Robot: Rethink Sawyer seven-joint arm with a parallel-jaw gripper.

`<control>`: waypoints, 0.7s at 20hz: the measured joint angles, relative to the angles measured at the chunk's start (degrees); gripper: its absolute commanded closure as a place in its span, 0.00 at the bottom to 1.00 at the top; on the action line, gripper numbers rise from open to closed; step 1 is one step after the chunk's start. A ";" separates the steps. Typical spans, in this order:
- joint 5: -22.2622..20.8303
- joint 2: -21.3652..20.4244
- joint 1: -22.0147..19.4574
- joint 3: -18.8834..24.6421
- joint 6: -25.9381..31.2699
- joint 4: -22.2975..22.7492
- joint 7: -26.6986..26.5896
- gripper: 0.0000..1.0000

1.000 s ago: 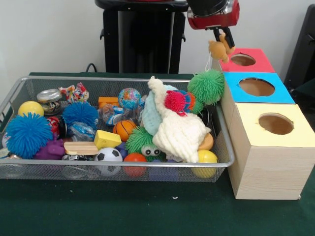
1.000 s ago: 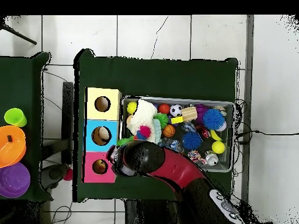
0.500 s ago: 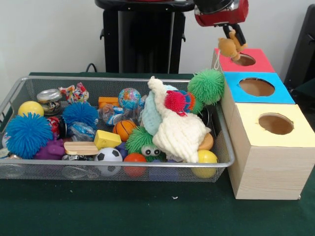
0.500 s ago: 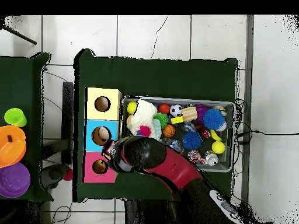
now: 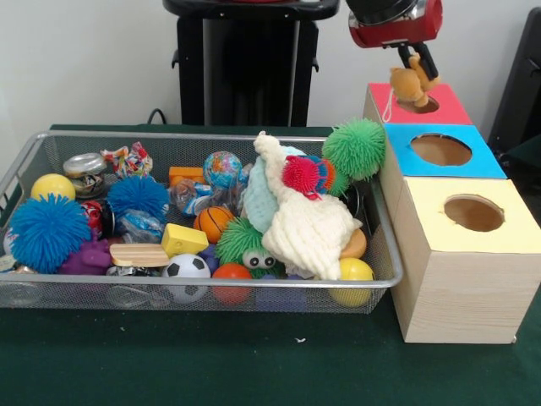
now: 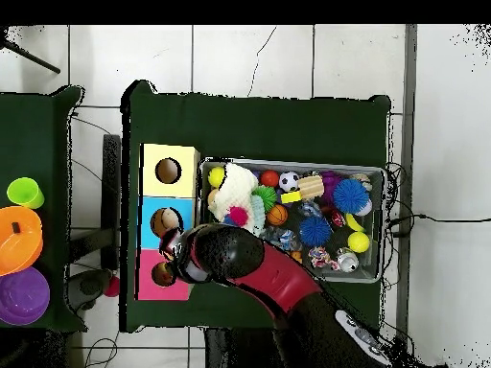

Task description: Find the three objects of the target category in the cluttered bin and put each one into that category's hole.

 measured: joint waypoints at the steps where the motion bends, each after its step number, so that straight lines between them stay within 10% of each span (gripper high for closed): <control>1: 0.00 0.16 0.23 -0.04 -0.05 -0.01 0.00 1.00; 14: -4.72 5.79 4.29 -3.40 0.79 -1.37 0.00 1.00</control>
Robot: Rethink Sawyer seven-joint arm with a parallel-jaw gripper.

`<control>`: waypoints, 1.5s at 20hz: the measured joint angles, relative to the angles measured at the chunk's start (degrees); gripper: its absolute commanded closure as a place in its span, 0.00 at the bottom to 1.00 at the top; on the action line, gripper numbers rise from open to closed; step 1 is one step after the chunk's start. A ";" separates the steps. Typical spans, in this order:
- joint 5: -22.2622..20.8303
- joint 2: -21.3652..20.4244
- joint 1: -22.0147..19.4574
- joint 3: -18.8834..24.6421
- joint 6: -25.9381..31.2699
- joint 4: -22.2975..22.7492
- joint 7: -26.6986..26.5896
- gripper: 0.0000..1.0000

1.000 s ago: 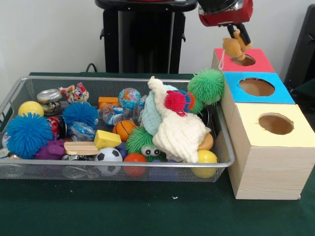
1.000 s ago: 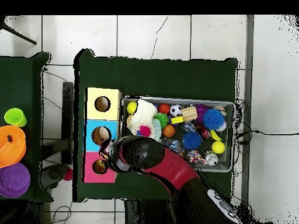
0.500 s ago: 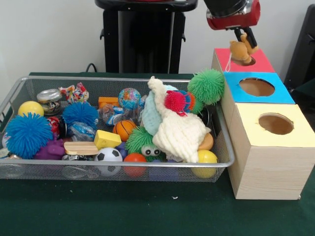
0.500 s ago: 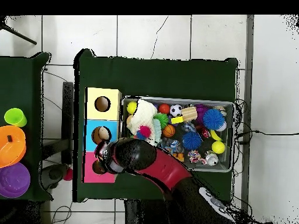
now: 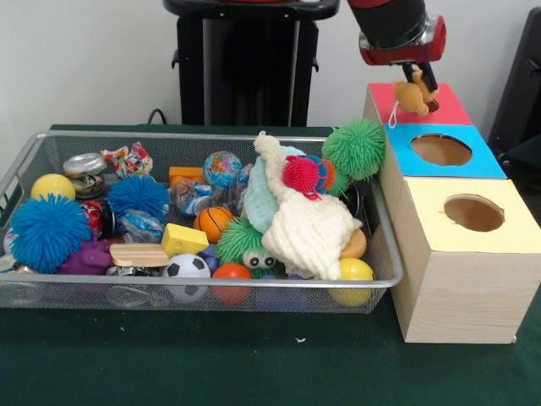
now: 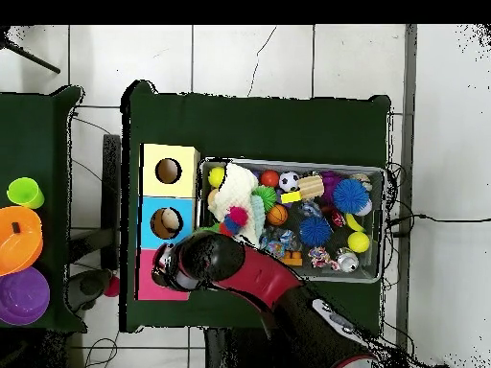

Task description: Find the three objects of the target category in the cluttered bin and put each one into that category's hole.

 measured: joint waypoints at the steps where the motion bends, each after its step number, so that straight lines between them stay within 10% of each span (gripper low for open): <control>1: -0.24 0.42 0.04 -0.24 0.38 -0.21 0.00 1.00; 30: -1.05 1.93 1.37 -2.66 7.94 -3.93 0.00 1.00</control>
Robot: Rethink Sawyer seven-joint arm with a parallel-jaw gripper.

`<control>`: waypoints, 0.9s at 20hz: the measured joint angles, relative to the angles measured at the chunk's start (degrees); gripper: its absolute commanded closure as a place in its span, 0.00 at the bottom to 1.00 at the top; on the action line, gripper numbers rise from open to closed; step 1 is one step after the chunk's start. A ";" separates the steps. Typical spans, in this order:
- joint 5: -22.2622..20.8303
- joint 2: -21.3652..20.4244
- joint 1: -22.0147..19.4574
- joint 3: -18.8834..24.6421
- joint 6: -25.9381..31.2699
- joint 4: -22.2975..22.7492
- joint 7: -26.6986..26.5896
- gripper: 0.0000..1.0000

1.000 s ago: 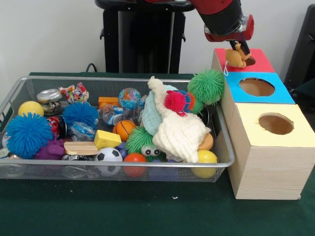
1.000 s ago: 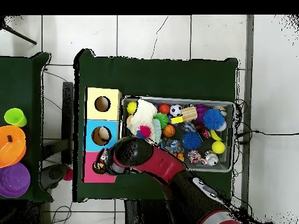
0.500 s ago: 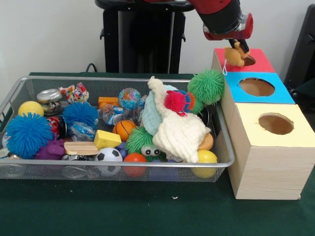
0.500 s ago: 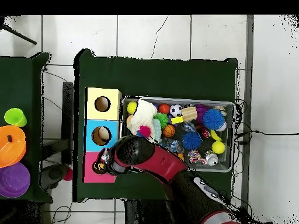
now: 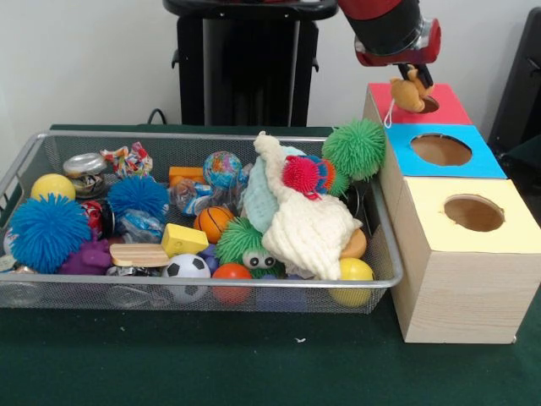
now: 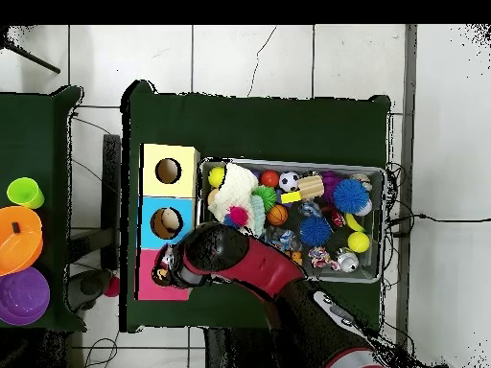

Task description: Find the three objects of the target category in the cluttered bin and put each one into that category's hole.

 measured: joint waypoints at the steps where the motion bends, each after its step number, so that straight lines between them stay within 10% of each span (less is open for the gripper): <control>1: 0.08 0.00 0.06 0.00 0.00 0.00 0.00 1.00; 18: 2.76 0.03 1.10 0.00 0.02 -0.07 0.00 1.00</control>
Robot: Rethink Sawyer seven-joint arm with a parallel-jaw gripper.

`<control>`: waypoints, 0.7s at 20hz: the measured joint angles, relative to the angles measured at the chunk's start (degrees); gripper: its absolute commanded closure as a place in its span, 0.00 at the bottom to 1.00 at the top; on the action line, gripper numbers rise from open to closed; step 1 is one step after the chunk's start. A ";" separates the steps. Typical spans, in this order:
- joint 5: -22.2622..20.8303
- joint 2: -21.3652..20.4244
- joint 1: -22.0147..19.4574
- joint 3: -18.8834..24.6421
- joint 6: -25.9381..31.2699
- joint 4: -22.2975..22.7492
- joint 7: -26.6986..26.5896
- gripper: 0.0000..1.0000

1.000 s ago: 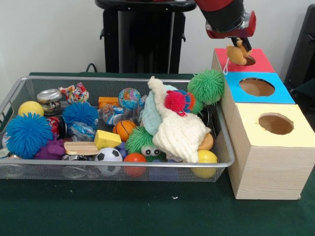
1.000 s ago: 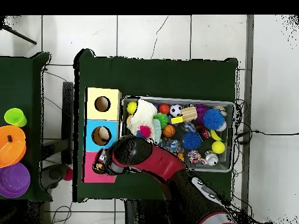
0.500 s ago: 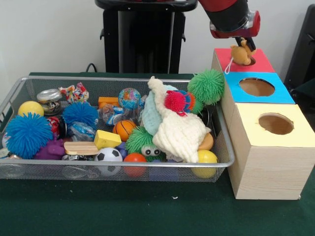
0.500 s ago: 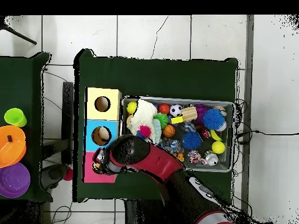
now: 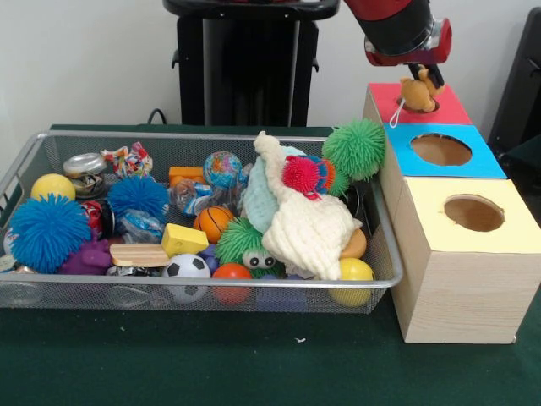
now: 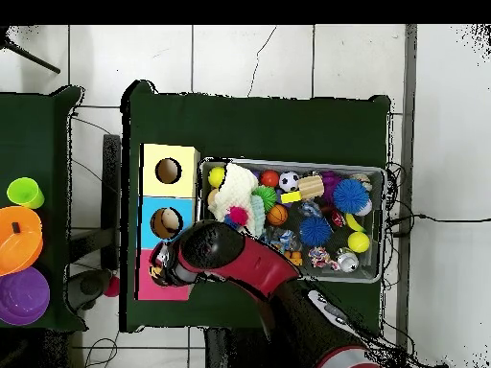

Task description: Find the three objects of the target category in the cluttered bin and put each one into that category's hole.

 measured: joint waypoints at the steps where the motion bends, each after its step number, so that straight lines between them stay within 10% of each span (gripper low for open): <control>1: 0.00 -0.01 0.00 0.00 0.05 -0.05 0.00 1.00; 14: -0.01 0.68 0.00 0.00 4.92 -2.45 0.00 1.00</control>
